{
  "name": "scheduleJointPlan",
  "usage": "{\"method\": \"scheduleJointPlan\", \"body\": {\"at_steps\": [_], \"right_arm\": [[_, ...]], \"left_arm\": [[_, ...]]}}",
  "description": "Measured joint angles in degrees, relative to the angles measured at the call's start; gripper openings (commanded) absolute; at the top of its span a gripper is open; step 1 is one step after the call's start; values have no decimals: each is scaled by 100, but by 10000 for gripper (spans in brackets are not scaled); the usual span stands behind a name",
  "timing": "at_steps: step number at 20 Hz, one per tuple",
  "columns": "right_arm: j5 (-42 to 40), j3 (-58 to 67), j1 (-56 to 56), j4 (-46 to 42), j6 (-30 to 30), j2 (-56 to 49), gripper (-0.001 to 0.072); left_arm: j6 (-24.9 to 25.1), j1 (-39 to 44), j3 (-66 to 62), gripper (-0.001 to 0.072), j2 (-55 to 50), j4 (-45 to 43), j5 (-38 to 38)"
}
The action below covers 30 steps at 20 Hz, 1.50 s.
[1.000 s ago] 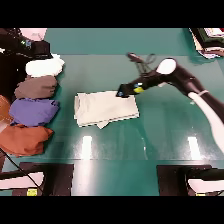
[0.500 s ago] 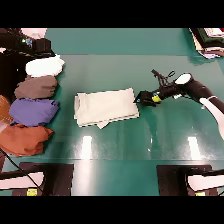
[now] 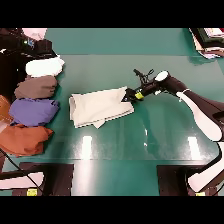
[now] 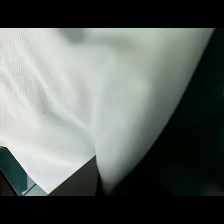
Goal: Fold the shirts.
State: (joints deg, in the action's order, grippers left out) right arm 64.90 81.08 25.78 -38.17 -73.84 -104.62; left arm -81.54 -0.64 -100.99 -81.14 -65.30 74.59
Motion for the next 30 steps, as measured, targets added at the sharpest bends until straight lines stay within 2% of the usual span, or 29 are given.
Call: {"method": "scheduleJointPlan", "body": {"at_steps": [4, 7, 11, 15, 18, 21, 22, 23, 24, 25, 28, 30], "right_arm": [[-437, -332, -319, -197, -22, 632, 15], [-658, -920, -1099, -479, -42, 1499, 15], [-793, -1781, -2927, -1005, -48, 2846, 15], [-1019, -2575, -5211, -1300, -55, 3969, 15], [-1215, -3152, -6712, -1379, -57, 4527, 15], [-1305, -3617, -7635, -1440, -57, 4784, 16], [-1325, -3727, -7816, -1491, -57, 4819, 161], [-1320, -3792, -7938, -1582, -57, 4826, 440], [-1303, -3818, -8039, -1711, -55, 4802, 597], [-1213, -3805, -8107, -1875, -55, 4739, 616], [-614, -3436, -8218, -2487, -57, 4439, 613], [-74, -2983, -8251, -2863, -98, 4214, 575]], "left_arm": [[39, 387, 42, 21, -2, 31, 0], [44, 804, 52, 22, 0, 44, -2], [44, 1314, 55, 22, 0, 42, -57], [42, 1714, 55, 22, 0, 42, -256], [39, 1888, 55, 22, 0, 44, -452], [17, 1945, 55, 22, 0, 44, -549], [13, 1958, 55, 22, 0, 42, -560], [7, 1969, 55, 23, 0, 44, -562], [-2, 1978, 55, 22, 0, 42, -568], [-2, 1980, 55, 22, 0, 44, -579], [-4, 1985, 55, 22, 0, 42, -592], [-4, 1987, 55, 22, 0, 42, -579]]}}
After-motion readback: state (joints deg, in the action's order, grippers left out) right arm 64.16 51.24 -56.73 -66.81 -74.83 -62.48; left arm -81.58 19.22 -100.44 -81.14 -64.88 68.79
